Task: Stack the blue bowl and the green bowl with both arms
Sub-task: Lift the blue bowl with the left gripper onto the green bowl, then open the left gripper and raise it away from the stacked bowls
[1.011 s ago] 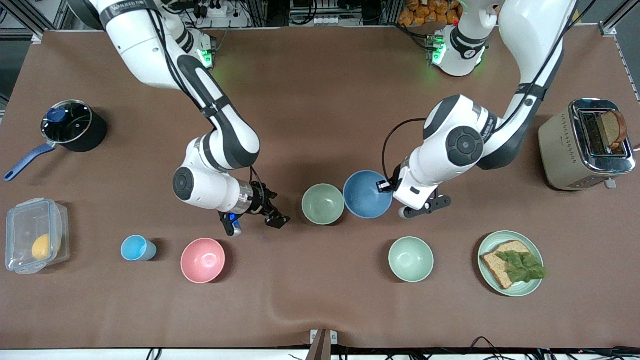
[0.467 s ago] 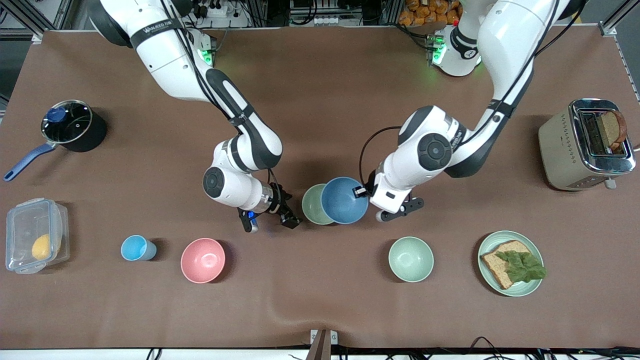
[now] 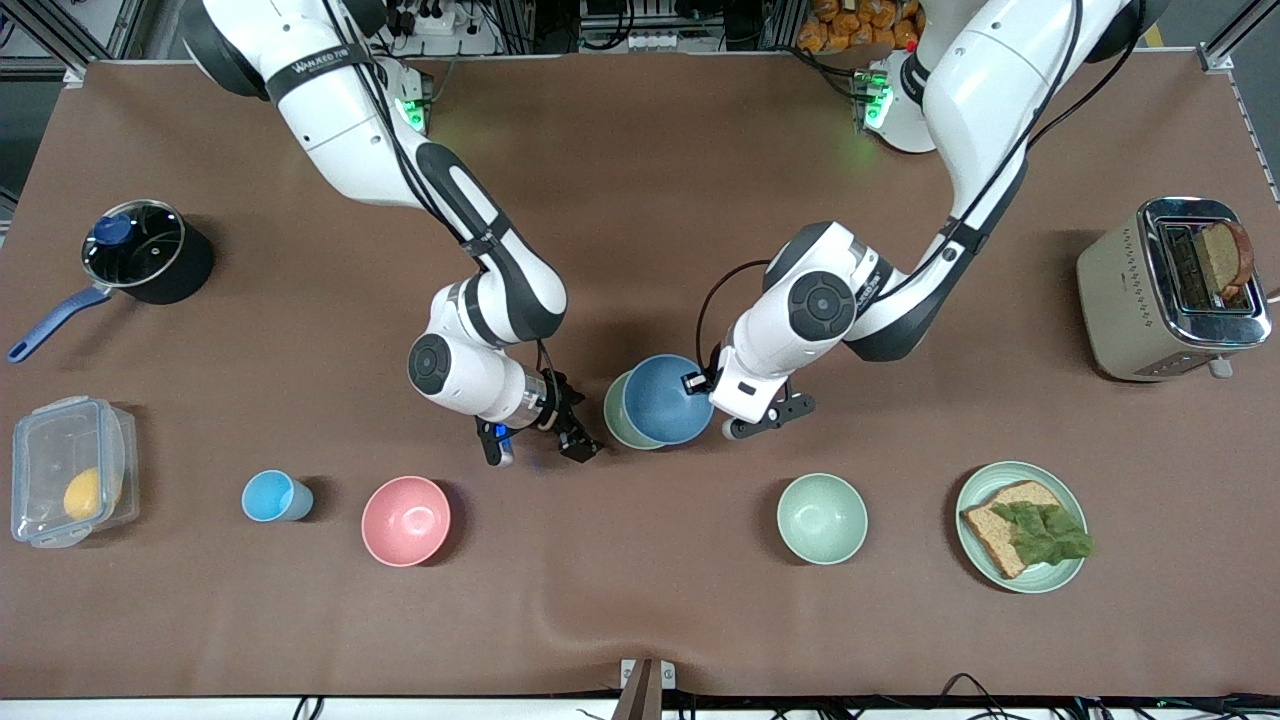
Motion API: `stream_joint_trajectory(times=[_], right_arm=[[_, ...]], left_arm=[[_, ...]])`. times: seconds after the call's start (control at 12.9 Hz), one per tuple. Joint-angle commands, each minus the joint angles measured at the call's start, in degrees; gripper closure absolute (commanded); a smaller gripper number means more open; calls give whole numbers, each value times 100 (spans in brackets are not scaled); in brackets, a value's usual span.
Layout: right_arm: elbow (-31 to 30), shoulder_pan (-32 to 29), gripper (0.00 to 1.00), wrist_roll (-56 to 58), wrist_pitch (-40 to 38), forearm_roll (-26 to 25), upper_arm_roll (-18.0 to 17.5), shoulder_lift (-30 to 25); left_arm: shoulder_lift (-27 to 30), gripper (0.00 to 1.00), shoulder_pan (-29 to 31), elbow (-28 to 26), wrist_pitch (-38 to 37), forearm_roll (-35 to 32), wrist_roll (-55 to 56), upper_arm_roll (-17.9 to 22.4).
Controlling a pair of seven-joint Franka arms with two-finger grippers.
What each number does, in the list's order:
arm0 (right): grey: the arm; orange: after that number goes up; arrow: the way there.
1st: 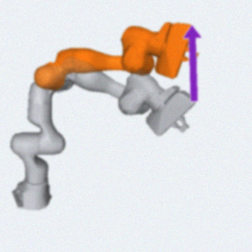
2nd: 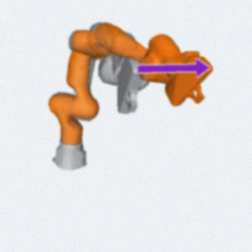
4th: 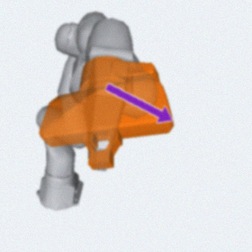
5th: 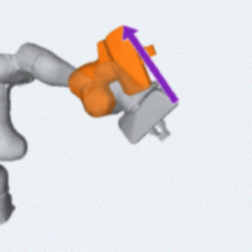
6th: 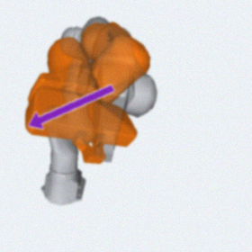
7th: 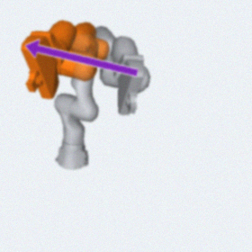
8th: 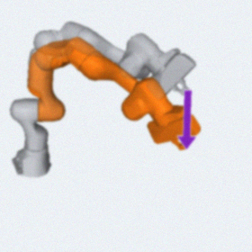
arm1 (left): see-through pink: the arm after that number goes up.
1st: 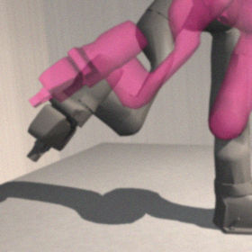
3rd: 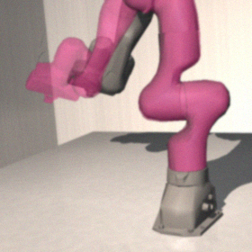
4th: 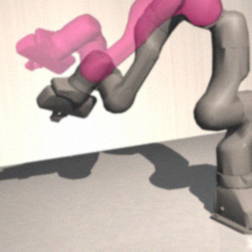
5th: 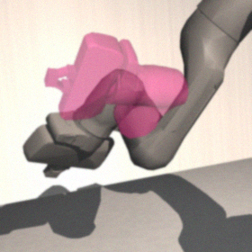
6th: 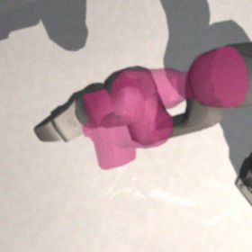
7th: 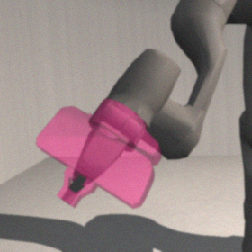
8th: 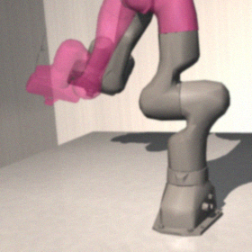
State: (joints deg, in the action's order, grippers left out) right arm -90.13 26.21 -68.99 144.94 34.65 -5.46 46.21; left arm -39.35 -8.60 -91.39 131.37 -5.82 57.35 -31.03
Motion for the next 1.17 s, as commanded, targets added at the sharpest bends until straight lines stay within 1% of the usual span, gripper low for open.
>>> stream_joint_trajectory(times=[0.0,0.08,0.31,0.39,0.86,1.09], right_arm=[[171,51,0,-142,43,-2,1,151],[171,51,0,-133,43,-2,1,152],[171,42,0,-106,43,-11,1,160],[171,33,0,-106,43,-11,1,160],[171,16,0,-115,43,-11,1,160],[171,33,0,-98,51,-11,1,169]], left_arm=[[-152,100,-142,157,160,-156,145,36],[-170,100,-203,157,169,-156,145,105],[-240,100,-913,288,213,-139,145,815],[-258,100,-1029,297,231,-121,145,966],[-512,100,-1153,473,406,-112,162,994],[-618,100,-1232,543,485,-130,347,1003]])
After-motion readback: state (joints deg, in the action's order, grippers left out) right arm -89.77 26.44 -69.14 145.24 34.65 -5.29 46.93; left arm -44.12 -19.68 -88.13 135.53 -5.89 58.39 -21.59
